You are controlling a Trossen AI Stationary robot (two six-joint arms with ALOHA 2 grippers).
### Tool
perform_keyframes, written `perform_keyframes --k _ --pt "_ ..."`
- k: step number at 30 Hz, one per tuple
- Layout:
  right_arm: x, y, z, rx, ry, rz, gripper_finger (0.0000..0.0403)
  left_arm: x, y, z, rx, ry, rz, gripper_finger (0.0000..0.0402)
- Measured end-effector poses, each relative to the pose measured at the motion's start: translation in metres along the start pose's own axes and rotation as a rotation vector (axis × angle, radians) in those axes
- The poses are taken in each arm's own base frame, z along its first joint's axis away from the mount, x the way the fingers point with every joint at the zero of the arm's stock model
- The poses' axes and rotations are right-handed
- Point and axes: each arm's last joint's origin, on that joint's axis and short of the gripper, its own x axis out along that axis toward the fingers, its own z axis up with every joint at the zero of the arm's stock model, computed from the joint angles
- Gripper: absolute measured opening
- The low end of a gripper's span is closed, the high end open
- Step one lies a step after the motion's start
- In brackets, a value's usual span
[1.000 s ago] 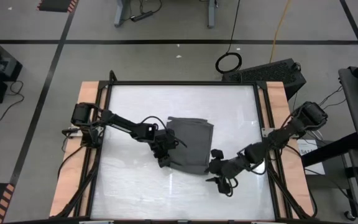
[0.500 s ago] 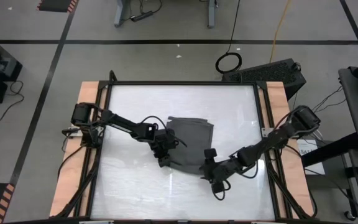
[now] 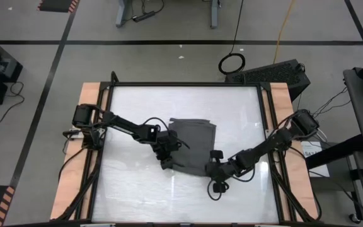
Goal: Roll towel
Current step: Roll the dark gray towel
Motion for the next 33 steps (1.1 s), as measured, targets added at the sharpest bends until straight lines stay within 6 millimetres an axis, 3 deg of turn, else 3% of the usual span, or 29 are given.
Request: perform_keyframes --k 3,13,24,33 --pt "0.001 -0.005 0.004 0.071 0.023 0.071 0.0012 0.000 -0.001 0.000 0.048 0.012 -0.017 0.0013" --pt "-0.003 -0.037 0.027 0.412 0.093 0.366 0.0005 0.006 -0.011 -0.009 0.176 0.099 -0.120 0.0021" --pt "0.000 -0.067 0.031 0.647 0.169 0.382 0.0004 0.011 -0.023 -0.018 0.299 0.124 -0.147 0.0075" --pt "0.016 -0.064 0.018 0.676 0.275 0.363 0.0014 0.010 -0.023 -0.017 0.300 0.109 -0.136 0.0136"
